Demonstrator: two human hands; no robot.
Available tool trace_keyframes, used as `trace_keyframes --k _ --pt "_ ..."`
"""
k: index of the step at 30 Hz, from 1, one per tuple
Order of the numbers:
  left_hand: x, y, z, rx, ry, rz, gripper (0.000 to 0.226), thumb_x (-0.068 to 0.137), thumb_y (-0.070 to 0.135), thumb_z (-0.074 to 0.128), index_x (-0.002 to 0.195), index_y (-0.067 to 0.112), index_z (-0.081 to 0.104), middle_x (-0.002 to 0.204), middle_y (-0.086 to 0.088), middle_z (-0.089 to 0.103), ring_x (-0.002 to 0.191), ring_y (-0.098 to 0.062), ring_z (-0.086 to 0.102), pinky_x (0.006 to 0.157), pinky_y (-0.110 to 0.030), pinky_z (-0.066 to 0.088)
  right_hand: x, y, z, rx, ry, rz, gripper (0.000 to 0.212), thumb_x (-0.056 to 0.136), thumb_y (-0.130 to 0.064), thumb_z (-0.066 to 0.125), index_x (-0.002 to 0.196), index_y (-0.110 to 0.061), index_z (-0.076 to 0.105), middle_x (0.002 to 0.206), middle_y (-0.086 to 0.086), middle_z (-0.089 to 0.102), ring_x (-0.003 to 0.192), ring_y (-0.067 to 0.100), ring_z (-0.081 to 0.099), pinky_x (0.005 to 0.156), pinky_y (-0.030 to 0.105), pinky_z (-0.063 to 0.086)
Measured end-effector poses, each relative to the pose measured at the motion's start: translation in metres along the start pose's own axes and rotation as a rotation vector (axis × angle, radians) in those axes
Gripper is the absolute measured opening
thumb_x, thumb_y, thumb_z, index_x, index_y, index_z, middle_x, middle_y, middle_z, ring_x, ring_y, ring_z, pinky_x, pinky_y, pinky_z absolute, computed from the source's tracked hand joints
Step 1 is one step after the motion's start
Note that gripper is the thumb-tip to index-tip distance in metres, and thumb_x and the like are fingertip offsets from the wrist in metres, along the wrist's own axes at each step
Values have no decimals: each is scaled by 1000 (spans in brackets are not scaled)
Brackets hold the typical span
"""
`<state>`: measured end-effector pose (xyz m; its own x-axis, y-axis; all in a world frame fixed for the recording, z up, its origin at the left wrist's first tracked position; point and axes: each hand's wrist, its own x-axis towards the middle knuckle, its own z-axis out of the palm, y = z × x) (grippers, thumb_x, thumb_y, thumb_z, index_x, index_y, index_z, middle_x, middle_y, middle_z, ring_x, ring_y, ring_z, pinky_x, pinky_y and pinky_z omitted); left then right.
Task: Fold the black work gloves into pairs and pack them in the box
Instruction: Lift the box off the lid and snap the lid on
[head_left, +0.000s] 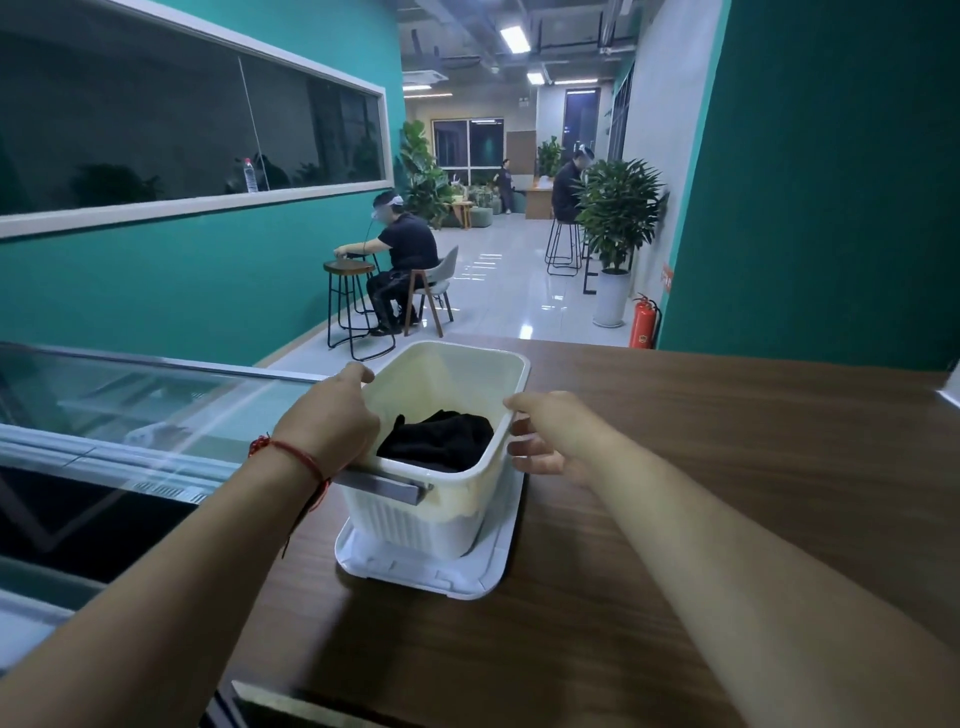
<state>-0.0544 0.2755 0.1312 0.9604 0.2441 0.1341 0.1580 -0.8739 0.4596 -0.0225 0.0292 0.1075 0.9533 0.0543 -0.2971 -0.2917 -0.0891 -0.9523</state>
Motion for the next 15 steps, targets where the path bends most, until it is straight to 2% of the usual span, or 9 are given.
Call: trace_keyframes --k 3,6,8,10,13,15 --pt "-6 6 -4 -65 96 47 70 79 -6 45 139 28 57 132 -15 68 89 -30 67 70 -37 56 -7 4 -4 101 -21 37 13 102 -19 65 110 -9 68 93 10 65 75 23 65 58 36 64" --pt "-15 19 -1 -112 162 135 70 76 -7 44 131 33 63 128 -13 70 95 -31 67 75 -42 60 -21 1 -17 214 -25 47 12 104 -11 61 114 -7 66 87 8 63 81 25 65 62 42 66" --pt "-20 30 2 -161 191 173 67 79 -7 43 130 32 64 127 -13 70 97 -31 66 78 -43 60 -25 0 -29 242 -3 29 21 102 -9 61 123 -4 65 96 11 63 87 28 66 60 43 66" --pt "-22 44 6 -233 197 210 64 83 -8 42 130 29 65 131 -12 68 100 -29 65 75 -34 57 -31 1 -42 288 36 -3 22 99 -6 61 120 -4 66 102 13 62 91 29 65 60 43 65" --pt "-24 64 14 -279 176 289 48 95 -1 49 132 25 62 128 -10 67 91 -23 64 62 -24 50 -44 2 -61 411 136 -50 8 98 -2 57 98 -8 61 85 10 59 77 24 60 62 40 63" --pt "-29 77 22 -276 151 341 35 104 14 55 137 25 57 128 -7 64 93 -21 63 75 -29 52 -49 1 -75 532 240 -58 11 98 0 54 93 -9 58 74 6 52 60 16 52 58 34 61"
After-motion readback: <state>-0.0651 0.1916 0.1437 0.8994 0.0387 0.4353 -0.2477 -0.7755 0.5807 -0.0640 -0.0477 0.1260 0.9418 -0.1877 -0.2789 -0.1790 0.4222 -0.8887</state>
